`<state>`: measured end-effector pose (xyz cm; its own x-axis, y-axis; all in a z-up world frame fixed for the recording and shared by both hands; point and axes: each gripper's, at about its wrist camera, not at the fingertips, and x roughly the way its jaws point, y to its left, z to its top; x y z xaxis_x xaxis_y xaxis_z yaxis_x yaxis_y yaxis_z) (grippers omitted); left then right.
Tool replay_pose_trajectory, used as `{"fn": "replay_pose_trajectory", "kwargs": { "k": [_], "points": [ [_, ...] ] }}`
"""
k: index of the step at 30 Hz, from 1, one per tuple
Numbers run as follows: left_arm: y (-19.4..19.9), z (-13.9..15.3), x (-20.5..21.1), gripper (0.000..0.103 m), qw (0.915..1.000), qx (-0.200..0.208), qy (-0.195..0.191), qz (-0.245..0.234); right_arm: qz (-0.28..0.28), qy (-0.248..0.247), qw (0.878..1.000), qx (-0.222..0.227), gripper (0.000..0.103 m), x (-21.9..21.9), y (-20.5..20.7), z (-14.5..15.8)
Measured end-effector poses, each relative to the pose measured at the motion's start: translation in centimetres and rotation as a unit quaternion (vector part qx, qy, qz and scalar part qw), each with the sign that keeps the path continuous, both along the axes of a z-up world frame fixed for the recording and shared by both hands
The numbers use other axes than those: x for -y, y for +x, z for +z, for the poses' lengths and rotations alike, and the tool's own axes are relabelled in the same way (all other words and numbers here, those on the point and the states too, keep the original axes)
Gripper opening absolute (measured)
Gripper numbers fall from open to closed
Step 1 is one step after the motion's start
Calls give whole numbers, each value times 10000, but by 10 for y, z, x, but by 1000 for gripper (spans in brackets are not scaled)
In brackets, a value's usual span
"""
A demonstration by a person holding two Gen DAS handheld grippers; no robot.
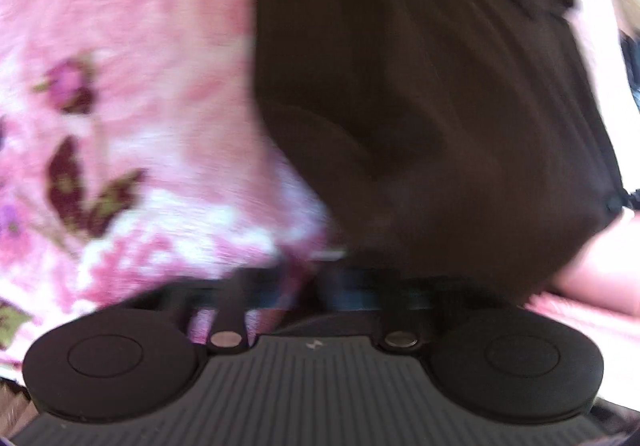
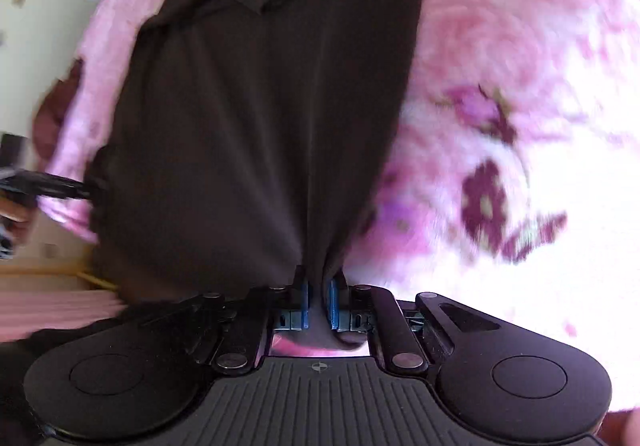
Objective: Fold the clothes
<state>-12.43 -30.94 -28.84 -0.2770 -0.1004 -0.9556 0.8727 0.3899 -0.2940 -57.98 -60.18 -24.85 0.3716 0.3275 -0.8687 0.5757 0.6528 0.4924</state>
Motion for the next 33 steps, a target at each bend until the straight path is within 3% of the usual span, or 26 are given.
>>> {"fn": "replay_pose_trajectory", "kwargs": {
  "k": [5, 9, 13, 14, 16, 18, 19, 20, 22, 23, 26, 29, 31, 33],
  "points": [
    [1, 33, -14, 1, 9981, -6, 51, -611, 193, 875, 9948, -479, 5, 18, 7, 31],
    [5, 19, -26, 1, 9974, 83, 254, -669, 424, 337, 9898, -1315, 6, 26, 22, 15],
    [2, 14, -36, 2, 9969, 253, 371, -638, 1206, -678, 9500, -2798, 6, 14, 25, -27],
    [3, 13, -38, 3, 9971, 219, 408, -601, 1056, -614, 9543, -2726, 6, 15, 22, -28],
    [7, 15, -42, 6, 9971, 190, 463, -574, 199, -208, 9764, -2142, 6, 23, 16, -22],
    [13, 22, -44, 8, 9975, 208, 420, -531, -274, -131, 9848, -1710, 9, 27, 17, -16],
    [19, 30, -42, 9, 9980, 286, 302, -473, -353, -259, 9871, -1543, 20, 28, 21, -13],
    [24, 38, -40, 9, 9983, 370, 174, -412, -328, -368, 9888, -1412, 38, 28, 29, -10],
    [34, 56, -35, 13, 9974, 612, -127, -351, -275, -585, 9913, -1150, 56, 28, 44, -4],
    [38, 65, -32, 17, 9958, 781, -307, -360, -261, -682, 9923, -996, 56, 29, 52, 0],
    [35, 79, 3, 43, 9795, 1543, -880, -948, -217, -972, 9936, -530, 56, 34, 75, 10],
    [19, 70, 48, 46, 9513, 2075, -1406, -1796, -73, -1129, 9933, -250, 56, 37, 110, 12],
    [-4, 54, 96, 46, 9230, 2427, -1706, -2453, 78, -1230, 9923, -156, 56, 37, 130, 9],
    [-28, 34, 140, 46, 8849, 2811, -1926, -3177, 210, -1396, 9899, -100, 56, 42, 153, 3]
  ]
}}
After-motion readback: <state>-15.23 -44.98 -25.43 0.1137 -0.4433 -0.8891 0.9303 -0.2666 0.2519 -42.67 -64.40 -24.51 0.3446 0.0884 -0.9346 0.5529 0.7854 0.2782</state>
